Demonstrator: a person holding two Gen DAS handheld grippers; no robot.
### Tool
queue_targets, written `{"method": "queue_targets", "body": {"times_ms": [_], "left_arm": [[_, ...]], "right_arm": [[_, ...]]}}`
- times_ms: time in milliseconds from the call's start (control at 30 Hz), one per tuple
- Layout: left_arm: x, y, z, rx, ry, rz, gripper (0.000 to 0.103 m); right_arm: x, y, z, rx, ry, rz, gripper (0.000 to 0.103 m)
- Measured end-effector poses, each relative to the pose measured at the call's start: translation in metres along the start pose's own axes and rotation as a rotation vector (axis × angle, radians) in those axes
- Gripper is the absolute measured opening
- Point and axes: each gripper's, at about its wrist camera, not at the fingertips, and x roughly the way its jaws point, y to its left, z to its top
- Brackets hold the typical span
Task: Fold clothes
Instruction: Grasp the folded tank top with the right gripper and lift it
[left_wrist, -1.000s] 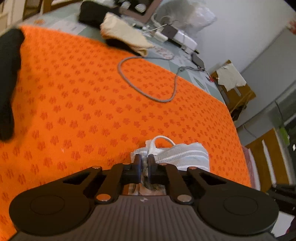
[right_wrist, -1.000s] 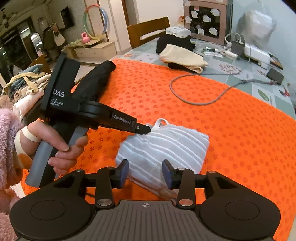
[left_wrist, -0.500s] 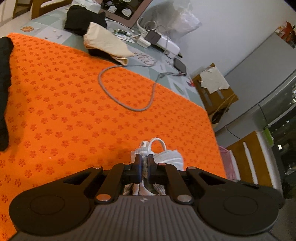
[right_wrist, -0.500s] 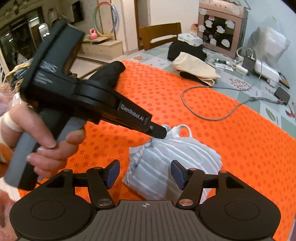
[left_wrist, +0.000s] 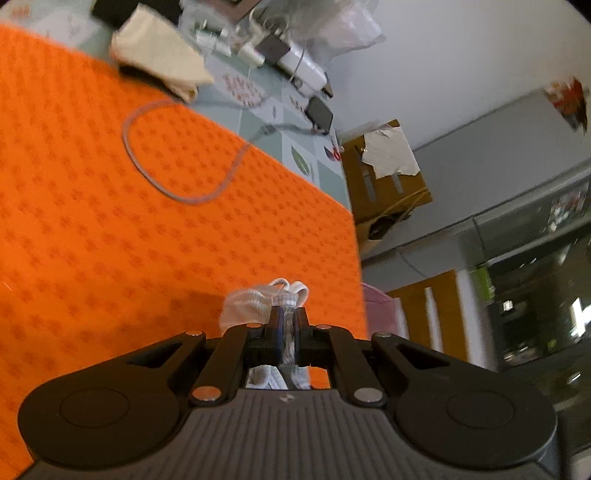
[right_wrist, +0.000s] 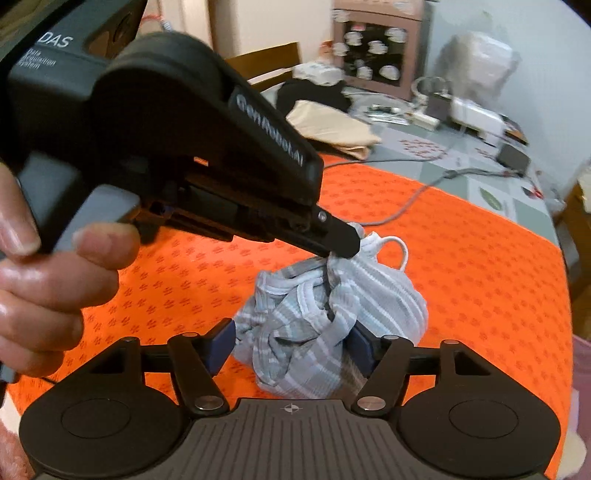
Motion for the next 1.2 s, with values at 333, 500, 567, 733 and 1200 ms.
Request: {"method": "queue_targets", "body": {"times_ms": [333,500,567,733,1200], "left_arm": [[0.047,-0.038,0.003,-0.121,0.158,-0.065,0.006],[0.079,-0.065,-0.011,-0.101,0.232,-0.044,0.006],[0.095,-0.075,-0.016,-0.086,0.258,-0.033,0.006],[0.131,-0.094,-0.032,-0.047,0.335,-0.030,0.005],[0.080,-0.098,-0.053,0.316,0.148,0.050,0.006]], "right_arm": [[-0.024,-0.057,-0.016,0.251,-0.060,0.009,0.070],[-0.036,-0.099,-0.039,0.449,-0.095,0.054,0.071],[-0.039,-0.117,-0.051,0.530,-0.098,0.074,0.071],[-0.040,-0.152,-0.087,0.674,-0.114,0.140,0.071],[-0.028,-0.208,-0.161,0.933,-0.179,0.418,0.079]]}}
